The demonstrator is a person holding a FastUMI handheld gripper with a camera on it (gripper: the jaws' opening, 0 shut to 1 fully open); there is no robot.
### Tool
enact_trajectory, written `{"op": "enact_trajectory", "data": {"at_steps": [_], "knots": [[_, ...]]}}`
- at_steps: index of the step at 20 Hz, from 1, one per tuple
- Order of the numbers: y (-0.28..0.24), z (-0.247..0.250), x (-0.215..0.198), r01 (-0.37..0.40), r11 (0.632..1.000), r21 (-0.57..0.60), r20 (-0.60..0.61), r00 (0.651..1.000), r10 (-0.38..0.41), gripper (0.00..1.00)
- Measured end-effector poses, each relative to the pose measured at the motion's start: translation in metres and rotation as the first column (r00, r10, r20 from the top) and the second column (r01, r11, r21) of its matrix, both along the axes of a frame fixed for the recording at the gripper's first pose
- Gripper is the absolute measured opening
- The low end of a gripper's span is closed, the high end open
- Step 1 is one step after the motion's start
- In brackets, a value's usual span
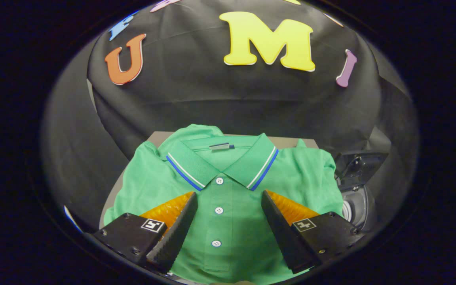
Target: Put the clothes into the washing machine and then close the washing machine lid.
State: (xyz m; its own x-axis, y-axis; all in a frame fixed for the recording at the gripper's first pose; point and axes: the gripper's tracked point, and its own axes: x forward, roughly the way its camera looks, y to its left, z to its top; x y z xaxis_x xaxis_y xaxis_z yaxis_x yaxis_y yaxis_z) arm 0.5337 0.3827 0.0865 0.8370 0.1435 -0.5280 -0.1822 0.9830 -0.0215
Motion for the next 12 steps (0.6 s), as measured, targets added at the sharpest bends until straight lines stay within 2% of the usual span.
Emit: {"op": "enact_trajectory", "data": {"at_steps": [6, 12], "knots": [[0.0027, -0.0014, 0.0008, 0.015, 1.0, -0.01, -0.016, 1.0, -0.016, 1.0], [-0.0007, -0.0021, -0.0014, -0.066, 0.997, -0.034, 0.001, 0.998, 0.066, 1.0]]}}
